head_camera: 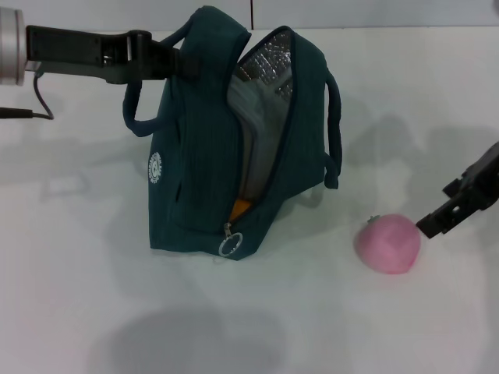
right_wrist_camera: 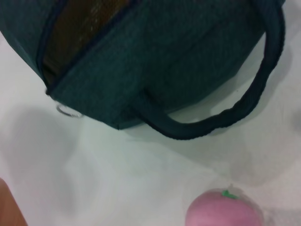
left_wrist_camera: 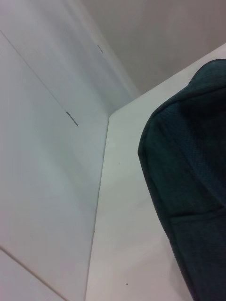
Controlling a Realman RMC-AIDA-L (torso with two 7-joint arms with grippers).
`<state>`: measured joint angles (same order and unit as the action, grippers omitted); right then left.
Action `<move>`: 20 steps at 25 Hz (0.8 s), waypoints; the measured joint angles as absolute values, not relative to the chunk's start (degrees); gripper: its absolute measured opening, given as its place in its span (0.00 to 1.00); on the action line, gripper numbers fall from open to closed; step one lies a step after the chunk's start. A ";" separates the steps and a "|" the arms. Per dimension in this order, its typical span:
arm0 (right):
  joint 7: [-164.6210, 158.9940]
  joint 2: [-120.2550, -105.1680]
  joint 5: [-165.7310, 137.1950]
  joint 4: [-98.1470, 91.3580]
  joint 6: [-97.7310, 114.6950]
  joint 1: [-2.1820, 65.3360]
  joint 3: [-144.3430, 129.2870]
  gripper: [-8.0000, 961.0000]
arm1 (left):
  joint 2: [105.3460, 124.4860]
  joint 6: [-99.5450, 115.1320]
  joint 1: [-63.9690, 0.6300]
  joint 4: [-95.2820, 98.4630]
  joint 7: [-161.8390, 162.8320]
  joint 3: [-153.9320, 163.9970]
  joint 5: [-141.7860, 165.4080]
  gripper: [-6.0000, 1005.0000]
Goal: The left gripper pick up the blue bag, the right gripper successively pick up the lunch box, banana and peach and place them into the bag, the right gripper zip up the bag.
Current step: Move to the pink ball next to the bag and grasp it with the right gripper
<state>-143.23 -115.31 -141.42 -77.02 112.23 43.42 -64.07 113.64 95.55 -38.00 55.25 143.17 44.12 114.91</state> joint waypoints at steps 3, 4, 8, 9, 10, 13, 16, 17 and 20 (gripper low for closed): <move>-142.87 -115.31 -141.42 -74.87 108.89 43.25 -67.32 0.92 | 113.64 95.50 -38.03 55.25 143.06 44.12 114.93 0.04; -142.76 -115.33 -141.42 -74.26 107.48 43.11 -68.33 0.92 | 113.64 95.40 -38.05 55.23 142.88 44.12 114.96 0.04; -141.87 -115.51 -141.15 -72.27 102.74 42.04 -71.40 0.92 | 113.64 95.30 -38.14 55.19 142.83 44.12 114.96 0.04; -141.70 -115.54 -141.03 -71.38 101.51 41.88 -72.22 0.92 | 113.64 95.30 -38.15 55.19 142.82 44.12 114.97 0.04; -141.57 -115.56 -140.95 -70.70 100.63 41.81 -72.81 0.92 | 113.64 95.29 -38.16 55.19 142.79 44.12 114.97 0.04; -141.37 -115.72 -140.77 -68.61 98.48 41.76 -74.79 0.92 | 113.63 95.22 -38.15 55.19 142.63 44.12 114.96 0.04; -141.11 -115.78 -140.12 -67.77 97.24 41.71 -76.42 0.92 | 113.52 94.88 -38.12 55.19 142.50 44.12 114.97 0.04; -140.98 -115.78 -139.91 -67.62 96.80 41.64 -76.88 0.92 | 113.50 94.77 -38.10 55.19 142.49 44.12 114.97 0.04; -140.63 -115.79 -139.63 -66.98 95.45 41.43 -77.75 0.92 | 113.48 94.74 -38.09 55.19 142.42 44.12 114.97 0.04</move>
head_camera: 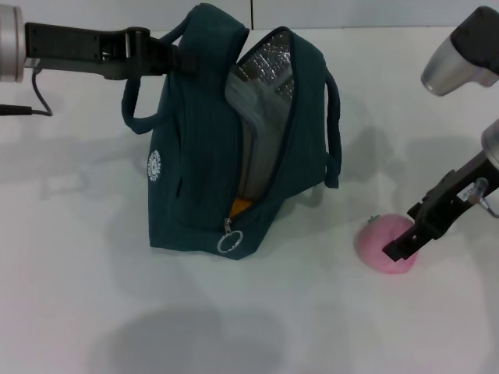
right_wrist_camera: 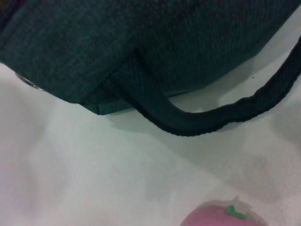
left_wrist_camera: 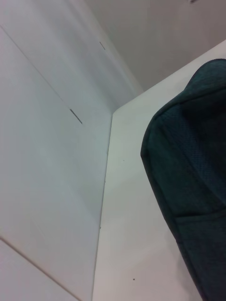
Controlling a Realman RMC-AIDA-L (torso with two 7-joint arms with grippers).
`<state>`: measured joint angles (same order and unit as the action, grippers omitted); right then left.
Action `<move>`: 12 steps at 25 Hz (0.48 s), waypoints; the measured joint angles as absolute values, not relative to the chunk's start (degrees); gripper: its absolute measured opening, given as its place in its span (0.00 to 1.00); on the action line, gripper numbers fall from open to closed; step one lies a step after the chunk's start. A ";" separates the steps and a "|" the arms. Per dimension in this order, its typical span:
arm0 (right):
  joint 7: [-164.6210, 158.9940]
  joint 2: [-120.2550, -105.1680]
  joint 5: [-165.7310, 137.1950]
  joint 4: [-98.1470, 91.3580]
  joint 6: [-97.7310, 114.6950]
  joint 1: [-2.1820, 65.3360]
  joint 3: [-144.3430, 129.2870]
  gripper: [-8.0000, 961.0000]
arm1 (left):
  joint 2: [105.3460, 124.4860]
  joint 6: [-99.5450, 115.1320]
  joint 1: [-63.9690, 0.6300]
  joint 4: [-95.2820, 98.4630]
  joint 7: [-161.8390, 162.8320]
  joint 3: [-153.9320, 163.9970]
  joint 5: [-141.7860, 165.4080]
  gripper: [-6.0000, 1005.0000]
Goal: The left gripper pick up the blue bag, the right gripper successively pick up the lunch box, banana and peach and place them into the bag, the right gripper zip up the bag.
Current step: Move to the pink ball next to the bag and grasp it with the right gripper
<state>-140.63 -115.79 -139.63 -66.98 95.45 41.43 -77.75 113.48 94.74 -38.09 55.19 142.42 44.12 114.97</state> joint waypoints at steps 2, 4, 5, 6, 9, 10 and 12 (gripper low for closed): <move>-140.44 -115.80 -139.38 -66.00 94.55 41.43 -78.39 0.91 | 113.47 94.74 -38.13 55.19 142.37 44.12 114.97 0.04; -140.19 -115.79 -139.23 -65.33 93.86 41.45 -78.82 0.91 | 113.46 94.74 -38.18 55.19 142.34 44.12 114.97 0.04; -140.05 -115.82 -139.22 -65.04 93.48 41.45 -79.03 0.91 | 113.46 94.74 -38.20 55.19 142.33 44.12 114.97 0.04; -139.92 -115.84 -139.21 -64.84 93.11 41.43 -79.25 0.91 | 113.46 94.74 -38.22 55.19 142.33 44.12 114.97 0.04; -139.78 -115.89 -139.21 -64.85 92.55 41.36 -79.68 0.90 | 113.46 94.74 -38.23 55.19 142.32 44.12 114.96 0.04; -139.77 -115.89 -139.21 -65.05 92.49 41.35 -79.79 0.90 | 113.46 94.74 -38.23 55.19 142.32 44.12 114.96 0.04; -139.77 -115.83 -139.23 -65.64 92.36 41.25 -79.89 0.90 | 113.44 94.74 -38.23 55.19 142.31 44.12 114.96 0.04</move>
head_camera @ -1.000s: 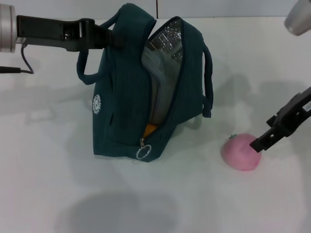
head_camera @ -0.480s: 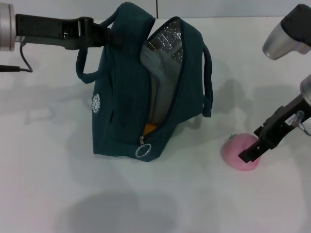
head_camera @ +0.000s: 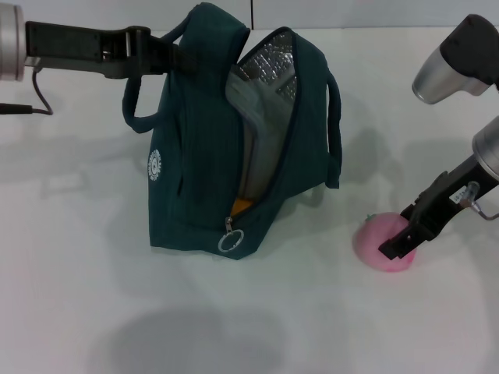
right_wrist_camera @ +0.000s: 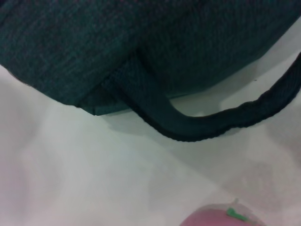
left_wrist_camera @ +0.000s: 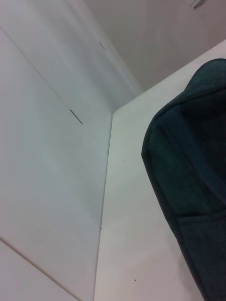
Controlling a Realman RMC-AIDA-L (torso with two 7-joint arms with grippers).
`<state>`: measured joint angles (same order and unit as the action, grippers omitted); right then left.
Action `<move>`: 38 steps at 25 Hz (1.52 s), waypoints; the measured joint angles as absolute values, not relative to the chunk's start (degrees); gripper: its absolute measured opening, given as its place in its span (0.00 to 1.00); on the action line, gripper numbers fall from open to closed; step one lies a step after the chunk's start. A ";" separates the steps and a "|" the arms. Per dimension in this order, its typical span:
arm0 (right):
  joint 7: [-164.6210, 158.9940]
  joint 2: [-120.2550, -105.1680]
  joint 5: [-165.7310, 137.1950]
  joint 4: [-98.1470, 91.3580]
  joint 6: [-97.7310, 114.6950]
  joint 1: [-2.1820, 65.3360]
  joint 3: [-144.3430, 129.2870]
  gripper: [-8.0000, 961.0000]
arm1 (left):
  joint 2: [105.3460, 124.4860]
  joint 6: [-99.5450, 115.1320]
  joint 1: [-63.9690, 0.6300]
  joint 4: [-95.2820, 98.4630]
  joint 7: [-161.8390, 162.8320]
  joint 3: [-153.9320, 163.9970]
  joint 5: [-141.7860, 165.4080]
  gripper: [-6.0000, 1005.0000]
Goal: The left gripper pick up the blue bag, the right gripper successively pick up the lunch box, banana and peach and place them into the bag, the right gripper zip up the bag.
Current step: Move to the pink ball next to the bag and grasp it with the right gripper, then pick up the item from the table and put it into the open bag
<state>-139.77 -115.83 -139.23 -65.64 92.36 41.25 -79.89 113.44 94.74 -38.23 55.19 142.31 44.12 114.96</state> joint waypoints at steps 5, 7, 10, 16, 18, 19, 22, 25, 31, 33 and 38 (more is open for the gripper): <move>-139.75 -115.62 -139.53 -66.09 92.10 41.09 -80.07 0.82 | 113.38 94.75 -38.28 55.19 142.29 44.19 114.96 0.04; -139.75 -115.61 -139.56 -66.10 92.12 41.09 -80.12 0.75 | 113.36 94.75 -38.33 55.19 142.30 44.21 114.96 0.04; -139.74 -115.53 -139.58 -66.10 92.26 41.10 -80.04 0.63 | 113.29 94.75 -38.45 55.19 142.29 44.21 114.96 0.04; -139.74 -115.39 -139.39 -66.13 92.48 41.13 -79.78 0.36 | 113.29 94.74 -38.50 55.20 142.29 44.21 114.96 0.04; -139.74 -115.39 -139.34 -66.14 92.50 41.13 -79.78 0.28 | 113.29 94.75 -38.50 55.20 142.29 44.21 114.96 0.04; -139.74 -115.39 -139.33 -66.15 92.51 41.13 -79.78 0.24 | 113.29 94.75 -38.50 55.20 142.29 44.21 114.96 0.04; -139.74 -115.40 -139.30 -66.20 92.59 41.13 -79.64 0.23 | 113.28 94.75 -38.49 55.20 142.29 44.21 114.96 0.04; -139.61 -115.41 -139.05 -66.60 93.39 41.14 -77.78 0.21 | 113.29 94.75 -38.49 55.20 142.29 44.21 114.95 0.04; -136.46 -115.31 -134.52 -66.88 98.24 40.80 -65.75 0.18 | 113.29 94.75 -38.49 55.20 142.29 44.20 114.95 0.04; -135.66 -115.25 -133.96 -67.14 99.81 40.71 -60.42 0.15 | 113.29 94.75 -38.49 55.20 142.29 44.21 114.95 0.04; -134.34 -113.74 -127.17 -68.16 103.33 40.51 -48.71 0.15 | 113.29 94.75 -38.49 55.20 142.29 44.21 114.95 0.04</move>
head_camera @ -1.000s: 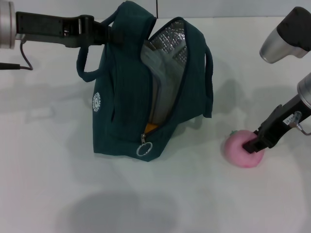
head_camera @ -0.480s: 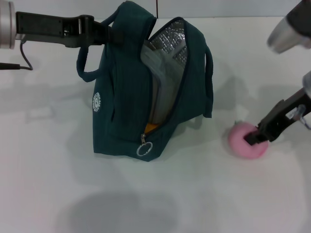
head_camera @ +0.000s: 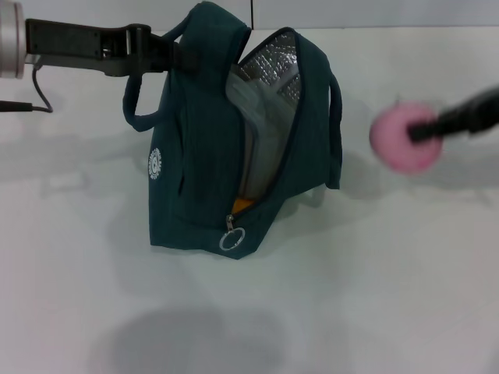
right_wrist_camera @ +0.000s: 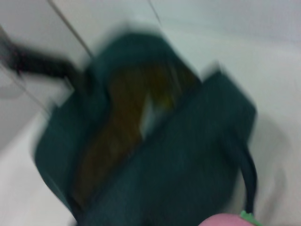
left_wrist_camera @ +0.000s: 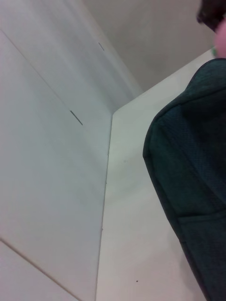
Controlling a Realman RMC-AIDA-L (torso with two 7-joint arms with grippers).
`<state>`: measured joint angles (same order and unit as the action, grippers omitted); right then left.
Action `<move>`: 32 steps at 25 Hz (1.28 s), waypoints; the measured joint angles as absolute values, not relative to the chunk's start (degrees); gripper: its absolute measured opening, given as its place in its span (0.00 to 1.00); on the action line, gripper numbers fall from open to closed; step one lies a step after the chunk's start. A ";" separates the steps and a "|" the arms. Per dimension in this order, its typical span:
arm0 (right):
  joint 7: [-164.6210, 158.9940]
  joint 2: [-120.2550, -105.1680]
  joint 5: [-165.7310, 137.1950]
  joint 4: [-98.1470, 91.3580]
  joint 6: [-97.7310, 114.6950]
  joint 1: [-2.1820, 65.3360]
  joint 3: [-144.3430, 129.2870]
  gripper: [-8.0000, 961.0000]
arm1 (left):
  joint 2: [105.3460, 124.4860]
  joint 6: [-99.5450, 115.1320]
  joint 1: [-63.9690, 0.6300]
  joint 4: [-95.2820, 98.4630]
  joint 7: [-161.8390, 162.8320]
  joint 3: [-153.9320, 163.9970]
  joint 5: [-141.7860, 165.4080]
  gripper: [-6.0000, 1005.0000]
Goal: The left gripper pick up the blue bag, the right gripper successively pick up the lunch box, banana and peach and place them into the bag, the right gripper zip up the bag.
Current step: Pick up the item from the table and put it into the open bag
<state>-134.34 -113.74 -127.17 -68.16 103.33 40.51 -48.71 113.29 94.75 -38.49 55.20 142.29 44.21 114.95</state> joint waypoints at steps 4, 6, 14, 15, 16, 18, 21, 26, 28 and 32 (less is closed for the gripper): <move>-134.07 -111.10 -115.37 -67.72 104.18 40.49 -45.34 0.15 | 113.30 94.76 -38.60 55.20 142.29 44.20 114.96 0.04; -133.70 -110.12 -109.90 -67.21 103.79 40.60 -45.20 0.16 | 113.33 94.78 -38.72 55.20 142.29 44.20 114.96 0.04; -126.76 -112.04 -102.53 -59.24 101.25 45.79 -46.23 0.16 | 113.55 94.89 -38.95 55.19 142.29 44.20 114.87 0.04; -125.88 -112.31 -102.57 -57.80 100.95 46.32 -46.63 0.16 | 113.56 94.89 -38.95 55.17 142.29 44.21 114.75 0.04; -124.71 -112.48 -102.58 -55.95 100.21 46.95 -47.68 0.16 | 113.56 94.90 -38.95 55.15 142.29 44.20 114.62 0.04; -123.40 -112.65 -102.57 -53.79 98.91 47.44 -49.42 0.16 | 113.60 94.93 -38.94 55.13 142.30 44.09 114.40 0.04; -122.25 -112.98 -102.60 -52.52 96.64 47.27 -52.89 0.16 | 113.57 95.08 -38.81 54.88 142.33 43.91 113.72 0.04; -121.33 -113.98 -105.64 -52.80 94.51 46.37 -54.33 0.16 | 113.12 95.22 -38.30 53.86 142.31 43.86 112.22 0.04; -121.30 -114.31 -107.57 -52.78 93.69 46.45 -54.33 0.16 | 113.10 95.24 -38.29 53.77 142.30 43.92 112.17 0.04; -120.07 -115.21 -109.70 -52.69 92.62 46.61 -54.83 0.20 | 113.10 95.26 -38.48 53.77 142.30 44.14 112.15 0.04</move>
